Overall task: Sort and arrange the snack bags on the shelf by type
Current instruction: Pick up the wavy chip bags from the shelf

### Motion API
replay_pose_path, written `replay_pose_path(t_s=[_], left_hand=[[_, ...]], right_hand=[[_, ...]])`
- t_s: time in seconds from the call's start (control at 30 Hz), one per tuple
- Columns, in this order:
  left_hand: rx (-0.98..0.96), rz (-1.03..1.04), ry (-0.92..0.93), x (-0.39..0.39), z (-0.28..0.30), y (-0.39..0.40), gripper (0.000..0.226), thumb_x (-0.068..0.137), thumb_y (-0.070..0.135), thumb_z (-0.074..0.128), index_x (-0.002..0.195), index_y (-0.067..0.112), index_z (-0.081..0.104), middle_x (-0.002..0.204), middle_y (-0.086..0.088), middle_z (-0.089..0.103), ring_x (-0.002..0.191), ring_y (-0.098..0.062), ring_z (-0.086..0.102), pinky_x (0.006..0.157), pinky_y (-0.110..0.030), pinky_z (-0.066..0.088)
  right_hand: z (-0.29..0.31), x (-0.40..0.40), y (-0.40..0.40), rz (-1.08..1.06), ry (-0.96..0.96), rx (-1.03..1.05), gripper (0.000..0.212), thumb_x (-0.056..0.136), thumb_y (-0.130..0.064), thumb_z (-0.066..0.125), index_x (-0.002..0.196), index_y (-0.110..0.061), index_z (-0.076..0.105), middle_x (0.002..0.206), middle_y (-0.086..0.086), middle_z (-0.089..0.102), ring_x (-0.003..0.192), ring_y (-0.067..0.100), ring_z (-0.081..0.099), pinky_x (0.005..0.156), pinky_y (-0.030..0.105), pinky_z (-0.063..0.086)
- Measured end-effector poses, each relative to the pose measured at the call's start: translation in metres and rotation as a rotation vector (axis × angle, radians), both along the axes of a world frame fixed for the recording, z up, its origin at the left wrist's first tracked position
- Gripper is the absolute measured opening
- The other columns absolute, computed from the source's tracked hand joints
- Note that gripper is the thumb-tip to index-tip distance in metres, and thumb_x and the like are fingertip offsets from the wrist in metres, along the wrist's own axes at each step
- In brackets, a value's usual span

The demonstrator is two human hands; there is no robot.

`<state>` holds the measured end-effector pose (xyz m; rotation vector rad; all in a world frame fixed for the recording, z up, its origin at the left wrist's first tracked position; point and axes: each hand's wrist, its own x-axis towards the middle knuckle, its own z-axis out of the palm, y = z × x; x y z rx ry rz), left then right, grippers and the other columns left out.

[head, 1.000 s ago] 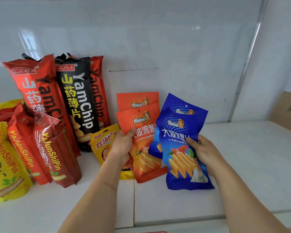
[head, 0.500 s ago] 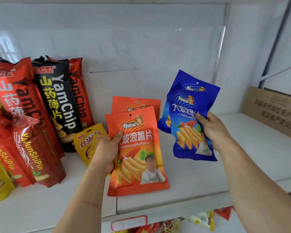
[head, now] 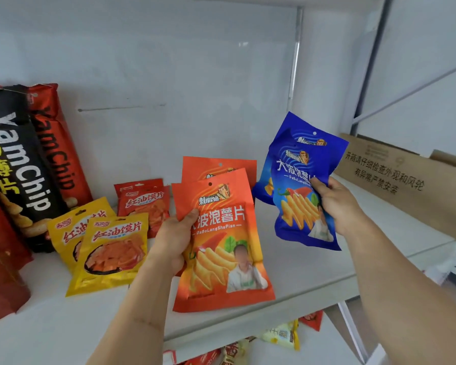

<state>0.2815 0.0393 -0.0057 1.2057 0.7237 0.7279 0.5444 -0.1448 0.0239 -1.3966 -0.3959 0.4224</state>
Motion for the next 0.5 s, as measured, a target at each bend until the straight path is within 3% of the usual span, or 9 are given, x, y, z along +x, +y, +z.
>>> replay_pose_path(t_s=[0.13, 0.33, 0.5], left_hand=[[-0.026, 0.015, 0.019, 0.043, 0.0, -0.022, 0.019, 0.099, 0.03, 0.061, 0.104, 0.013, 0.066, 0.085, -0.011, 0.078, 0.071, -0.027, 0.076, 0.066, -0.039, 0.06], [-0.052, 0.108, 0.053, 0.111, 0.0, -0.053, 0.023, 0.098, 0.035, 0.063, 0.103, 0.013, 0.065, 0.083, -0.009, 0.079, 0.069, -0.026, 0.076, 0.07, -0.042, 0.06], [-0.073, 0.162, 0.082, 0.163, -0.002, -0.078, 0.028, 0.097, 0.04, 0.063, 0.107, 0.014, 0.064, 0.09, -0.01, 0.079, 0.08, -0.03, 0.077, 0.079, -0.048, 0.061]], right_hand=[[0.0, 0.046, -0.012, 0.011, -0.007, -0.007, 0.018, 0.094, -0.037, 0.064, 0.104, -0.022, 0.061, 0.101, 0.007, 0.076, 0.091, 0.027, 0.074, 0.084, 0.05, 0.058], [0.001, 0.128, -0.027, 0.071, 0.011, -0.066, 0.025, 0.092, -0.041, 0.065, 0.108, -0.023, 0.061, 0.1, 0.006, 0.075, 0.088, 0.024, 0.074, 0.087, 0.049, 0.057], [0.005, 0.194, -0.033, 0.122, -0.012, -0.174, 0.022, 0.093, -0.042, 0.064, 0.103, -0.023, 0.061, 0.093, 0.006, 0.076, 0.087, 0.027, 0.074, 0.088, 0.05, 0.056]])
